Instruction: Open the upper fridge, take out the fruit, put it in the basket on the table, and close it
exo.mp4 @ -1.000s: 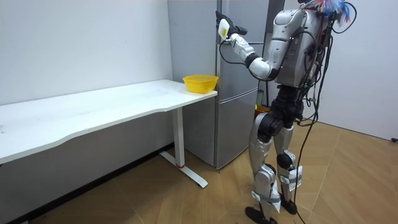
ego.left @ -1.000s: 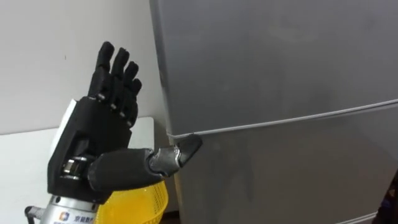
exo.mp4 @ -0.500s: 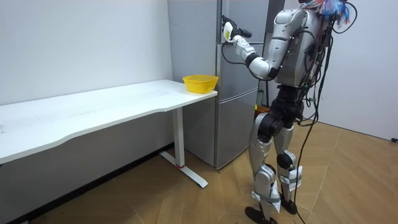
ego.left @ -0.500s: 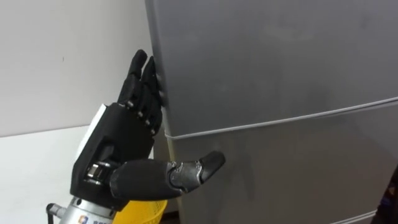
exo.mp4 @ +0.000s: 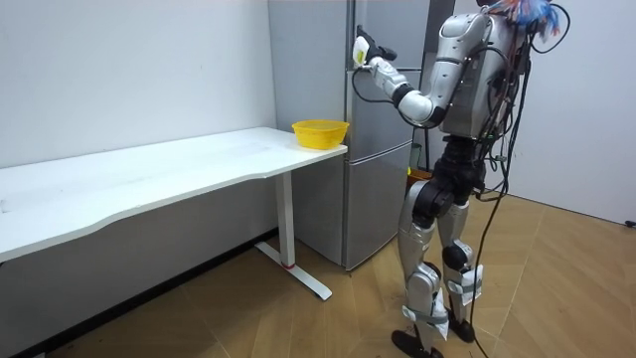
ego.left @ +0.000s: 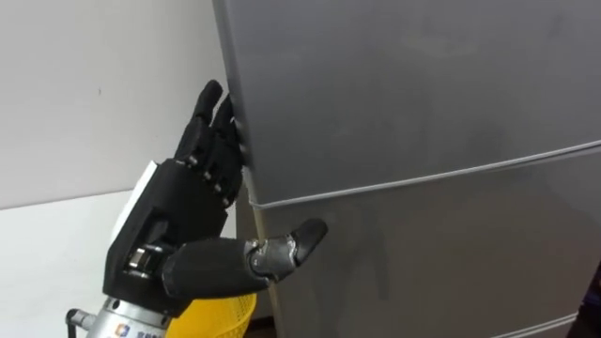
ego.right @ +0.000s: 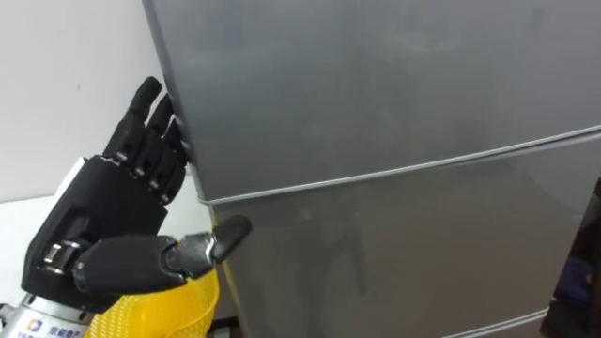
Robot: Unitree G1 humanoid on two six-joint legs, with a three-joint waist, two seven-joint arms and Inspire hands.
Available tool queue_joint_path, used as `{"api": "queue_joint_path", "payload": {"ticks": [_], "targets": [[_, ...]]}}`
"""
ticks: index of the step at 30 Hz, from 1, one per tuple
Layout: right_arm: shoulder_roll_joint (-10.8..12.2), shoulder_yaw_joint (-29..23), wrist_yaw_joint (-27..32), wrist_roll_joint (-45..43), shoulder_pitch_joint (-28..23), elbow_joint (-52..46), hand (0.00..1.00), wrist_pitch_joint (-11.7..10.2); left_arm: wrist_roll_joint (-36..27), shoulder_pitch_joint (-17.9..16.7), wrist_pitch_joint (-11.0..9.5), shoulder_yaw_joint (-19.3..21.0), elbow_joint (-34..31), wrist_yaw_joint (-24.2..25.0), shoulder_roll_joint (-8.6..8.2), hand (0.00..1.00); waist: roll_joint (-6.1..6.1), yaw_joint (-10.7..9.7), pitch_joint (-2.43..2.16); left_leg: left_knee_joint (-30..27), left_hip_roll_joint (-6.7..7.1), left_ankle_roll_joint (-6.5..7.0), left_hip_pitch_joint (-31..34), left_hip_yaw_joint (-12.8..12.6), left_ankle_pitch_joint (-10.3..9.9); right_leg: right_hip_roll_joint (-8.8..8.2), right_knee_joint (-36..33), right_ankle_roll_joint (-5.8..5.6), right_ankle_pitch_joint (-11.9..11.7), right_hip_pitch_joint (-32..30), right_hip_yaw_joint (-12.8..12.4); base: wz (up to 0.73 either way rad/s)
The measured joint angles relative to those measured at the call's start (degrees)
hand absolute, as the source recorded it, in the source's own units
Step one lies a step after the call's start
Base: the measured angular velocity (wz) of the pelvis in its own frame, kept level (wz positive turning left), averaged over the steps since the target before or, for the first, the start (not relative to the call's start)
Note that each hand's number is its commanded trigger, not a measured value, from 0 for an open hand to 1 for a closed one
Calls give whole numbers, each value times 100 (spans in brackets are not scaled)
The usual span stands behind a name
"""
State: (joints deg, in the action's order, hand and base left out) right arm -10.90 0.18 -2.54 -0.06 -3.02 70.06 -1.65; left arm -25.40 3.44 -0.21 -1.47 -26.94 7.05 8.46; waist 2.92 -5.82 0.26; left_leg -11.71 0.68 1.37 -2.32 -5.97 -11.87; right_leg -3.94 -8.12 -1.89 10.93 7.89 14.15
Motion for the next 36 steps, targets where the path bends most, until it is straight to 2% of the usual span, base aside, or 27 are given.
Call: {"api": "queue_joint_path", "payload": {"ticks": [3, 8, 17, 19, 21, 22, 23, 24, 25, 31, 36], "targets": [[-20, 30, 21, -80, -1, -1, 0, 10, 0, 0, -15, 136, -14, -2, -14, 100, 0, 1, -2, -2, 3, 0, 25, 0, 0, -3, -1, 0, 0, -23, -2, 1], [-23, 28, 50, -103, -61, -1, 0, 13, -147, -38, -115, 106, -25, 86, -2, 100, -13, 19, 0, 0, 9, 2, 5, -1, 2, -9, 4, 0, 0, -14, -1, 5], [-59, 27, 55, -300, -96, -37, 0, 51, -159, -38, -13, 92, -14, 74, -1, 98, -15, 75, -2, -1, 4, 8, 20, -25, 5, -9, 0, -1, 0, -37, -6, 0], [-68, 27, 58, -302, -104, -37, 0, 51, -158, -38, -6, 83, -14, 77, 0, 85, -13, 80, -3, -1, 2, 10, 21, -25, 6, -9, -13, -1, 0, -43, -7, 0], [-74, 27, 63, -302, -104, -37, 0, 52, -159, -38, -5, 77, -14, 85, 0, 62, -12, 79, -4, -1, -2, 12, 21, -25, 8, -9, -51, -1, 1, -59, -7, 0], [-78, 28, 66, -302, -107, -36, 0, 54, -159, -38, -4, 74, -14, 89, 0, 56, -16, 80, -6, -1, -2, 14, 18, -24, 9, -10, -55, -1, 0, -58, -6, 0], [-81, 28, 66, -304, -105, -32, 0, 55, -197, -38, -3, 74, -14, 98, 1, 46, -15, 79, -6, -1, 0, 16, 18, -25, 10, -13, -56, -1, 0, -57, -7, 0], [-81, 27, 66, -307, -109, -32, 0, 53, -201, -38, -2, 74, -14, 102, 1, 29, -15, 79, -7, -2, 1, 18, 18, -26, 11, -14, -57, -1, 0, -55, -7, 0], [-81, 29, 66, -335, -102, -32, 0, 51, -205, -38, -2, 75, -14, 111, 2, 0, -15, 78, -7, -3, 2, 21, 20, -31, 13, -17, -61, 0, 0, -58, -7, 0], [-101, 88, 69, -752, -107, -26, 0, 66, -363, -38, 19, 77, -9, 259, 13, 0, -18, 82, -10, -27, -1, 28, 67, -45, 18, -23, -69, 0, 0, -100, -72, 0], [-115, 322, 127, -1138, -79, 193, 0, 236, -803, -38, 38, -65, -6, 389, 159, 0, -25, 88, -10, -56, 0, 32, 67, -22, 20, -33, -68, -1, 0, -98, -154, 4]]}}
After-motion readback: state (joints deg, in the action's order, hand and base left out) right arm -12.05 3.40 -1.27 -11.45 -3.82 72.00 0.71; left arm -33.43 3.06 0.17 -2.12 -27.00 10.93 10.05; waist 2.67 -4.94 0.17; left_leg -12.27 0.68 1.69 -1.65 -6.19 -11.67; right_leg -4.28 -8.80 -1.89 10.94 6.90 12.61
